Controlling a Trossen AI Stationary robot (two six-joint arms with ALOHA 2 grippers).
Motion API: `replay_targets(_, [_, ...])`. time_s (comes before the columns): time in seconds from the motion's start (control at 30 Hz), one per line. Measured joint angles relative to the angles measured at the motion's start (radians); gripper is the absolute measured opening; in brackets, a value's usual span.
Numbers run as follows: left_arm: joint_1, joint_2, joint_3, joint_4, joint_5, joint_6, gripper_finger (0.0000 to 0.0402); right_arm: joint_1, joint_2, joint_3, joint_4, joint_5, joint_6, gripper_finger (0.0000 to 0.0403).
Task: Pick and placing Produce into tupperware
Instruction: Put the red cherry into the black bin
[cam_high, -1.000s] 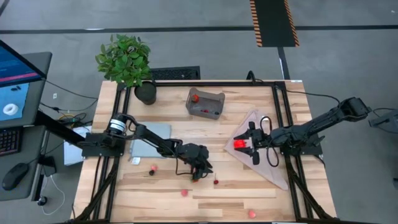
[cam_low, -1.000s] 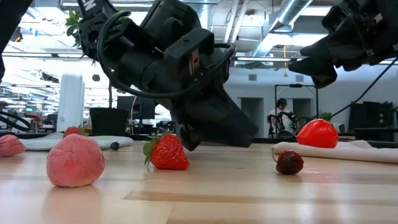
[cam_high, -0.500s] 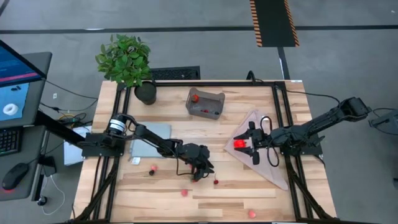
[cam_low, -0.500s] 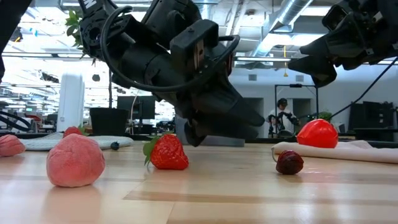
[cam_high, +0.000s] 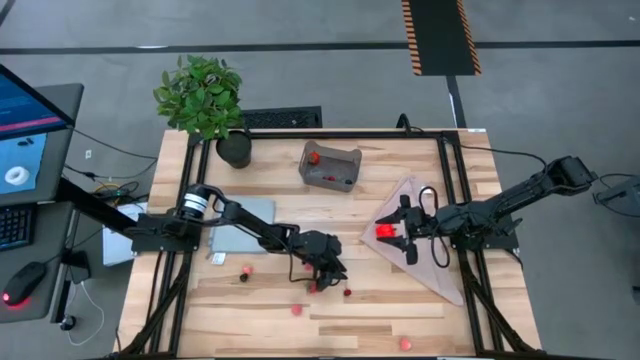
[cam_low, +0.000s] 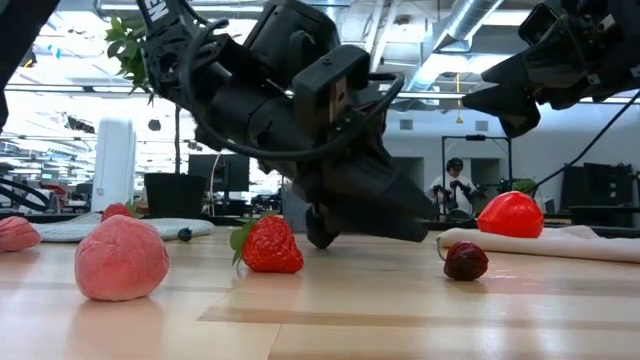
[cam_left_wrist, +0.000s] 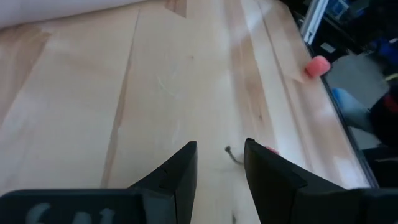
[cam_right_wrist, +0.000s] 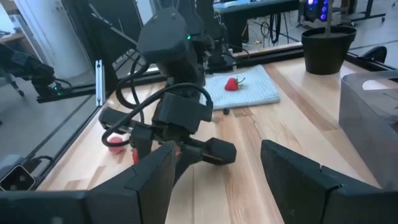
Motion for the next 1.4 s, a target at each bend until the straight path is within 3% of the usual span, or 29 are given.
replay_targets(0.53, [-0.007, 0.012, 0.017, -0.01, 0.078, -0.052, 0.0121, 0.0, 0.0, 0.0, 0.0, -0.002, -0.001, 0.026])
replay_targets(1.03, [-0.041, 0.017, 0.125, -0.292, -0.006, 0.009, 0.0121, 0.0, 0.0, 0.0, 0.001, -0.002, -0.001, 0.026])
replay_targets(1.4, [-0.041, 0.017, 0.128, -0.3, -0.004, 0.025, 0.0121, 0.0, 0.0, 0.0, 0.0, -0.002, -0.001, 0.026])
